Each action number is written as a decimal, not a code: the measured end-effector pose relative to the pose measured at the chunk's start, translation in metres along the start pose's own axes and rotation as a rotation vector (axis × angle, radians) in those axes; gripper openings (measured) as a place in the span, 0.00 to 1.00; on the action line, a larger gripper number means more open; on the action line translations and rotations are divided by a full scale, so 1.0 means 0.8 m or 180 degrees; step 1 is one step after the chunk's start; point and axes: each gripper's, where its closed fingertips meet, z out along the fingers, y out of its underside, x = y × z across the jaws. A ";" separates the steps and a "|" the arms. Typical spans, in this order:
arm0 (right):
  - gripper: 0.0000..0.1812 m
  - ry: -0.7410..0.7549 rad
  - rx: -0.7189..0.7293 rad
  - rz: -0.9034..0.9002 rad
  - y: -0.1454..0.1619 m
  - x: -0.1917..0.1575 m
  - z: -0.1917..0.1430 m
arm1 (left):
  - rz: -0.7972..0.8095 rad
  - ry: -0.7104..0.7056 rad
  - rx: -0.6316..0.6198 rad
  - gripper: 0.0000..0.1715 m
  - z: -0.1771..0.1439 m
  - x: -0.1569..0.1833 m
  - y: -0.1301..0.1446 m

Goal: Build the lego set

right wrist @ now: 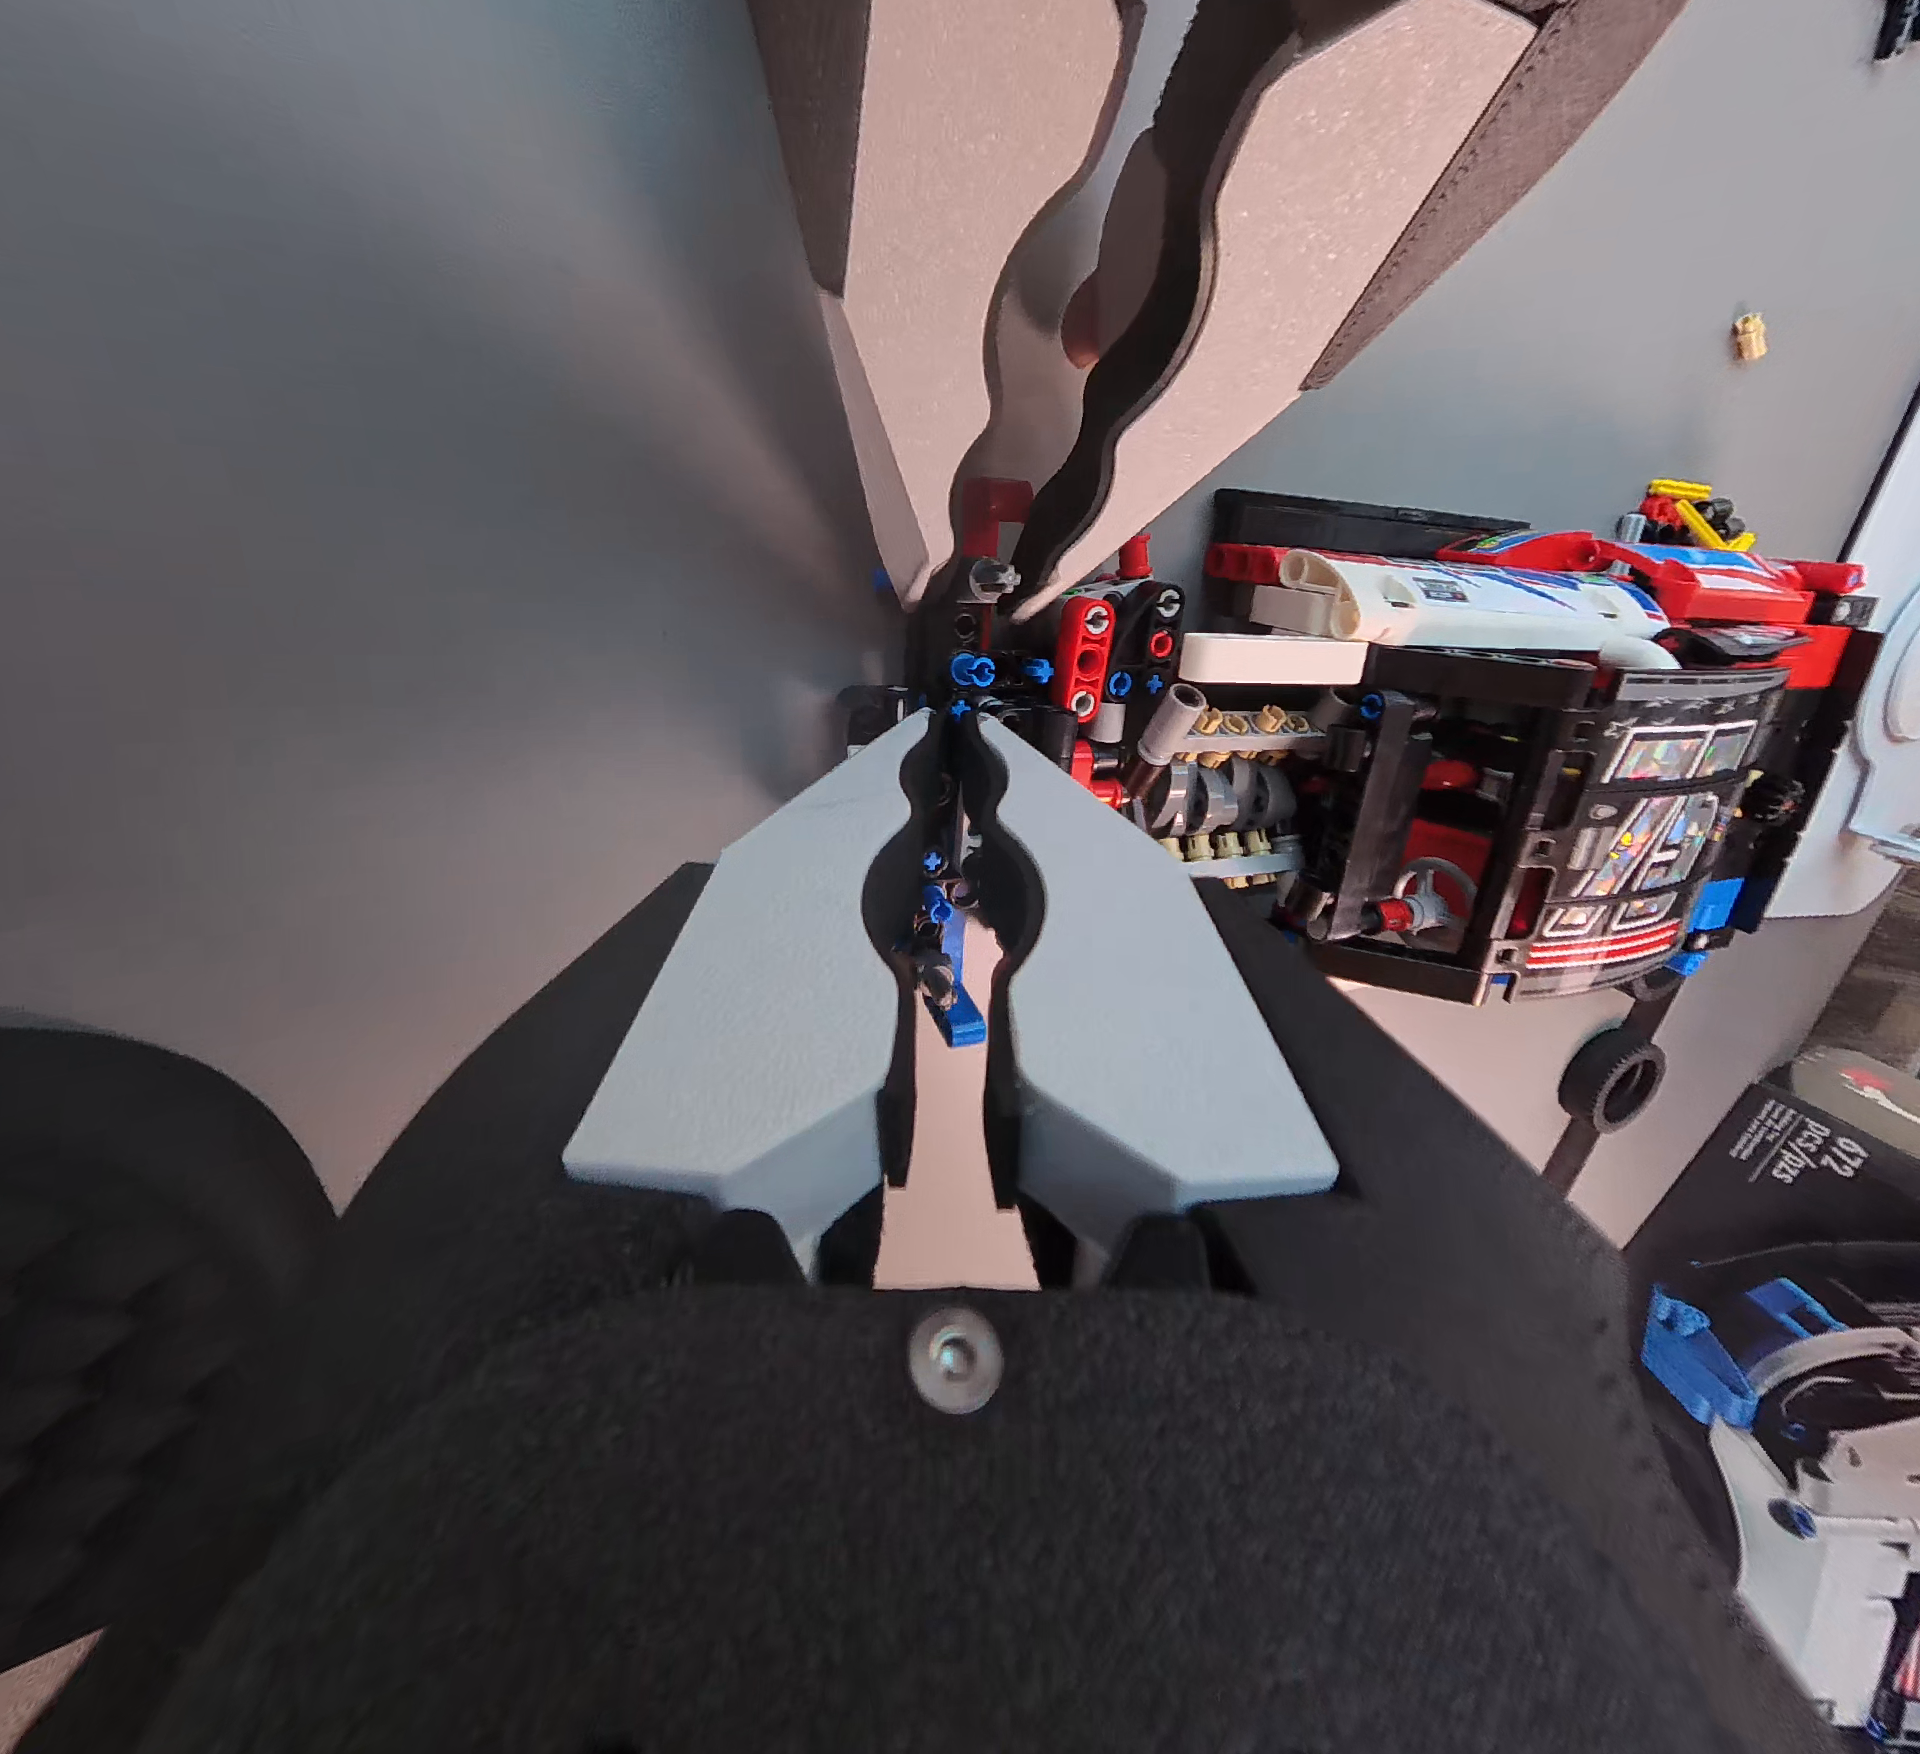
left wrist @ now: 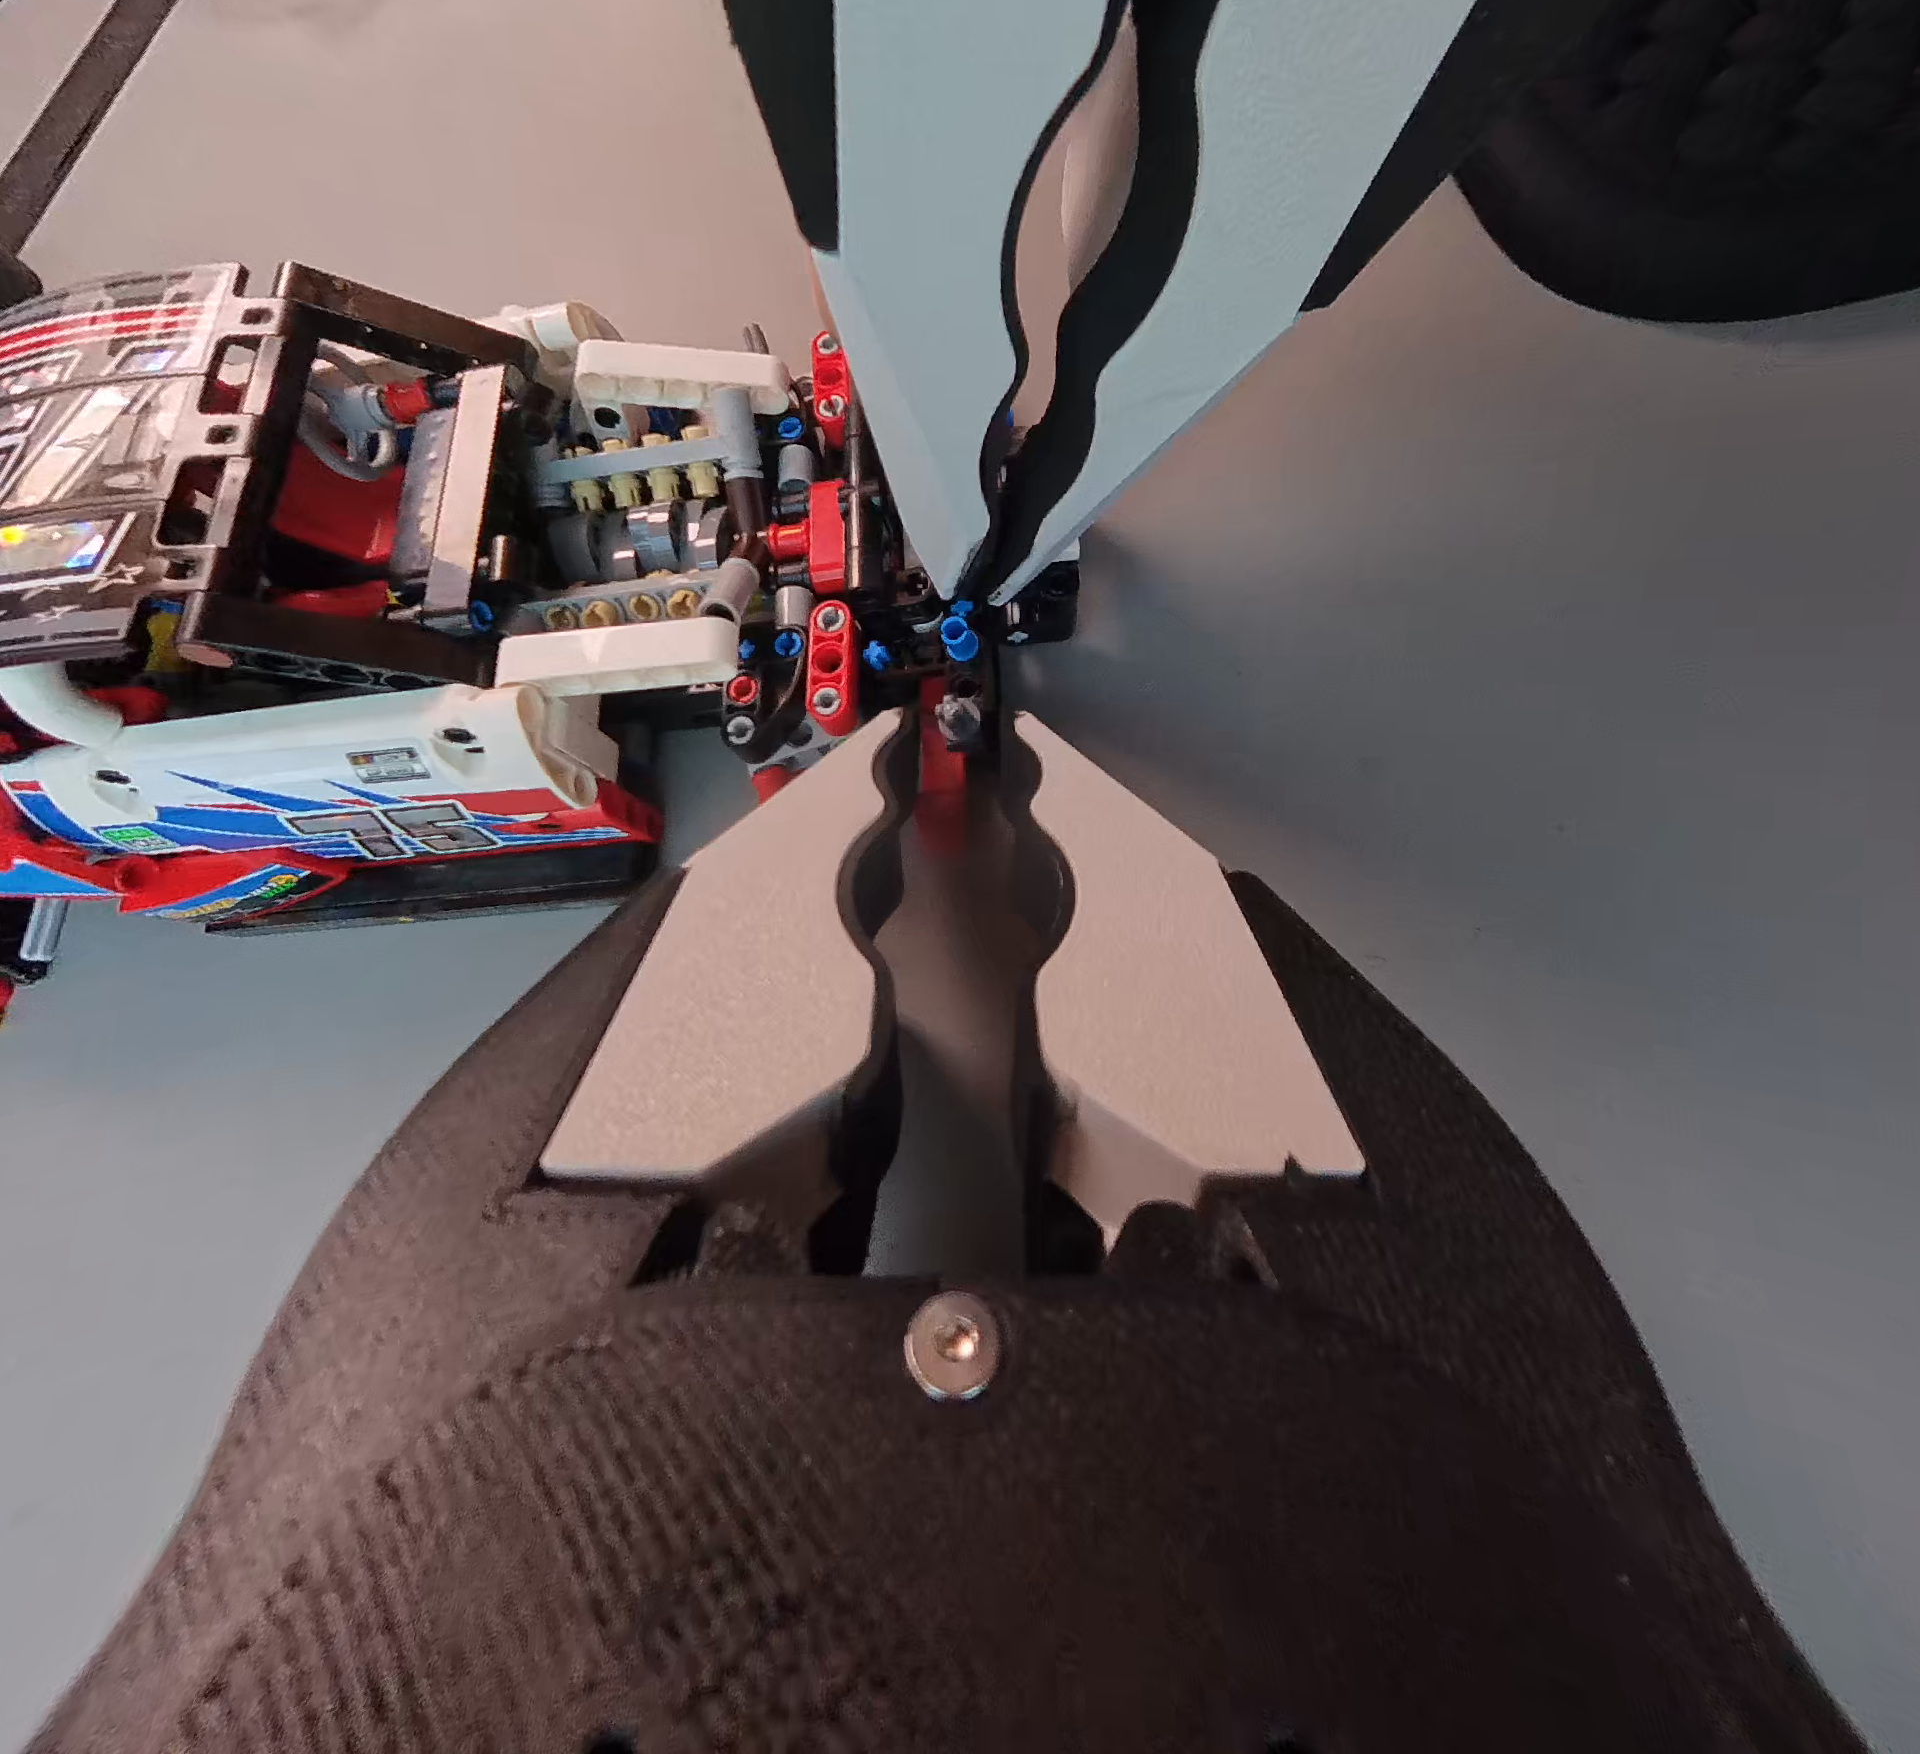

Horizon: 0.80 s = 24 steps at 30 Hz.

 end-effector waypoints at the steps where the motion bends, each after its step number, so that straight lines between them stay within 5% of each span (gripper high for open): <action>1: 0.00 -0.0006 0.0007 0.0000 0.000 0.000 0.000 | 0.0046 -0.0021 0.0018 0.07 -0.001 0.001 -0.001; 10: 0.00 -0.0037 0.0096 0.0006 -0.001 0.000 0.001 | 0.0035 -0.0041 0.0026 0.05 0.002 0.002 -0.007; 24: 0.00 0.0139 0.0120 -0.0304 0.000 0.000 0.001 | 0.0958 0.0315 -0.0492 0.04 0.002 0.003 -0.006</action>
